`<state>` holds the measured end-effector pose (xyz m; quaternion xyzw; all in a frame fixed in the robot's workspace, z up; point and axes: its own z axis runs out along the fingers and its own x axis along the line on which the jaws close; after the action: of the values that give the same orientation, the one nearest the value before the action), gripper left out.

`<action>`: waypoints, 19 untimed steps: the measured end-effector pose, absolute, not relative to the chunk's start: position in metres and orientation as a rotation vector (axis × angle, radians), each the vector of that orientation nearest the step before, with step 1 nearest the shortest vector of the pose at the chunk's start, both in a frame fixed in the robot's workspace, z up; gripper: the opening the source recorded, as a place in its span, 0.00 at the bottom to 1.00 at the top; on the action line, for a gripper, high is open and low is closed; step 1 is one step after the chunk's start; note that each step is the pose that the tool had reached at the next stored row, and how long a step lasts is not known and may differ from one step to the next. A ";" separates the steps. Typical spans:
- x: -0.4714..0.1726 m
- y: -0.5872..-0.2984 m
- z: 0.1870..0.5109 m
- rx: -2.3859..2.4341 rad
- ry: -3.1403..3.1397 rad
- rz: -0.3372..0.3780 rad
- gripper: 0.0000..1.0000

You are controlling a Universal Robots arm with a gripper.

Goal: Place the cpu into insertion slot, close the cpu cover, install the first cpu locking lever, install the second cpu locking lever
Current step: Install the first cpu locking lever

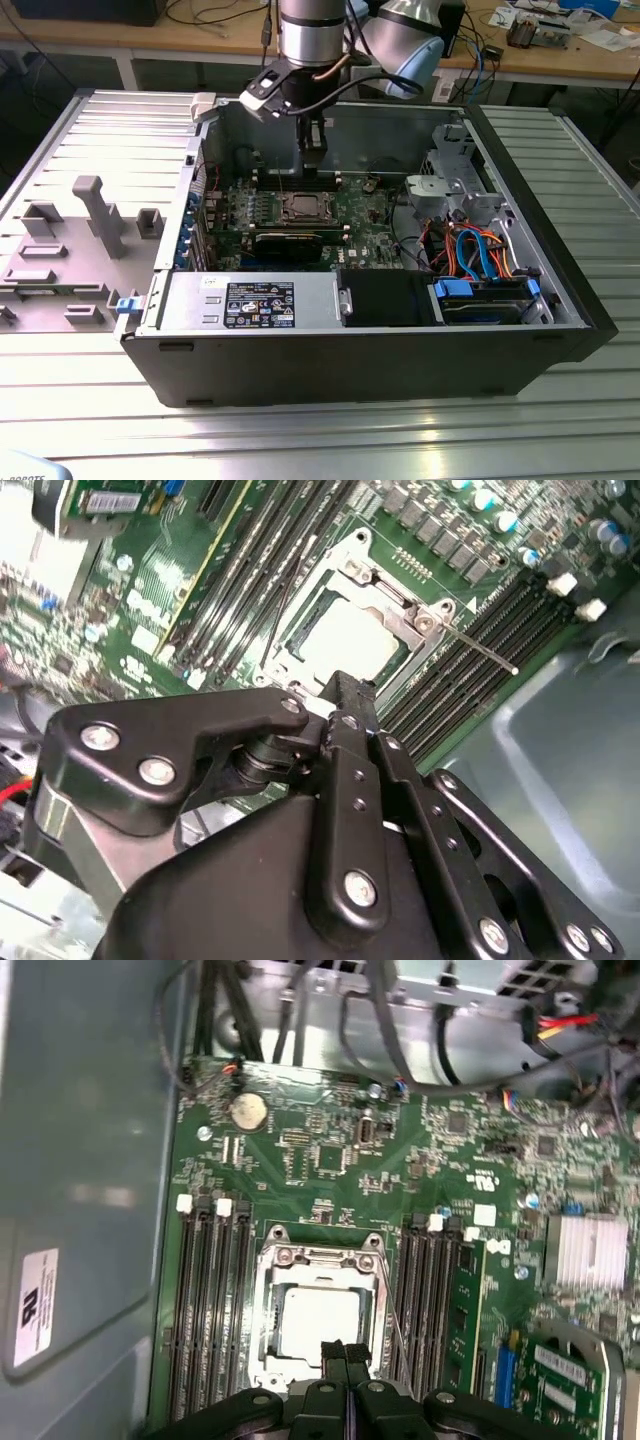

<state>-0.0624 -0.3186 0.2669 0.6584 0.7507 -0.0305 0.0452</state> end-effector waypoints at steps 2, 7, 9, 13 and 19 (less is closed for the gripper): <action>-0.062 -0.319 0.267 1.969 2.327 -0.091 0.11; -0.062 -0.319 0.267 1.962 2.333 -0.090 0.11; -0.062 -0.319 0.267 1.962 2.333 -0.090 0.11; -0.062 -0.319 0.267 1.962 2.333 -0.090 0.11; -0.062 -0.319 0.267 1.951 2.342 -0.090 0.11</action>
<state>-0.0624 -0.3186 0.2668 0.6392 0.7671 -0.0294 0.0460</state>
